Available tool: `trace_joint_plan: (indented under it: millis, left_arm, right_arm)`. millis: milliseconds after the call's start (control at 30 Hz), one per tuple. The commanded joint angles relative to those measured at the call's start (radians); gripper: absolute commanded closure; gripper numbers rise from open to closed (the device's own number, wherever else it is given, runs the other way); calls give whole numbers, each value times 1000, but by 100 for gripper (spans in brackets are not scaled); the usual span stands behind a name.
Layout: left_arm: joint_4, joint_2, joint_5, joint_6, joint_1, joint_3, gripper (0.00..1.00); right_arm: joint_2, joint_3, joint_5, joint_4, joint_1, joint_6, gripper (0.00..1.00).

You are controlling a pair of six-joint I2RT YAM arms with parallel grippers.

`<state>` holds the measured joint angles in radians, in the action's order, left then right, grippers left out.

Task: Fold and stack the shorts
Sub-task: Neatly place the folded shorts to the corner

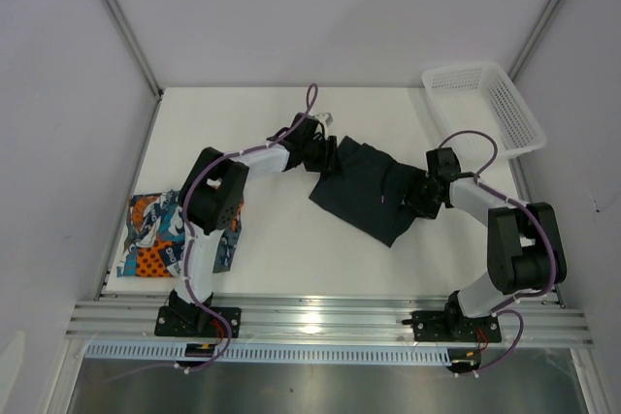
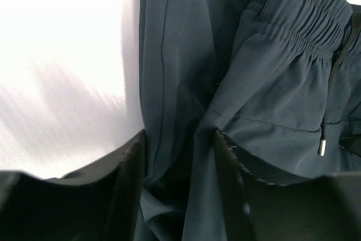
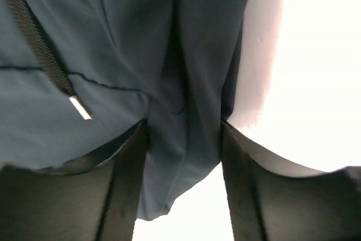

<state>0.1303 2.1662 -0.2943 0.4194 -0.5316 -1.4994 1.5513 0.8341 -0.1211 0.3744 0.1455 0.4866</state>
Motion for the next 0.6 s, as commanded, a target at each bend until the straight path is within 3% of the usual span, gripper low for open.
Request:
trace_joint_plan:
  millis: [0, 133, 200, 367, 433, 567]
  left_arm:
    - [-24, 1, -19, 13, 4, 22, 50]
    - [-46, -9, -31, 18, 4, 47, 66]
    - [-55, -12, -37, 21, 4, 56, 73]
    - [-73, -31, -46, 28, 4, 79, 98]
    - [-75, -46, -34, 27, 4, 91, 100]
    - [-37, -106, -5, 12, 4, 90, 100]
  right_arm:
    - [52, -3, -3, -61, -3, 30, 47]
    - [62, 10, -3, -81, 9, 33, 64]
    - [66, 25, 5, -81, 25, 33, 66]
    - [93, 72, 23, -69, 55, 29, 92]
    - [99, 88, 31, -68, 71, 27, 100]
    - [89, 125, 72, -45, 111, 27, 100]
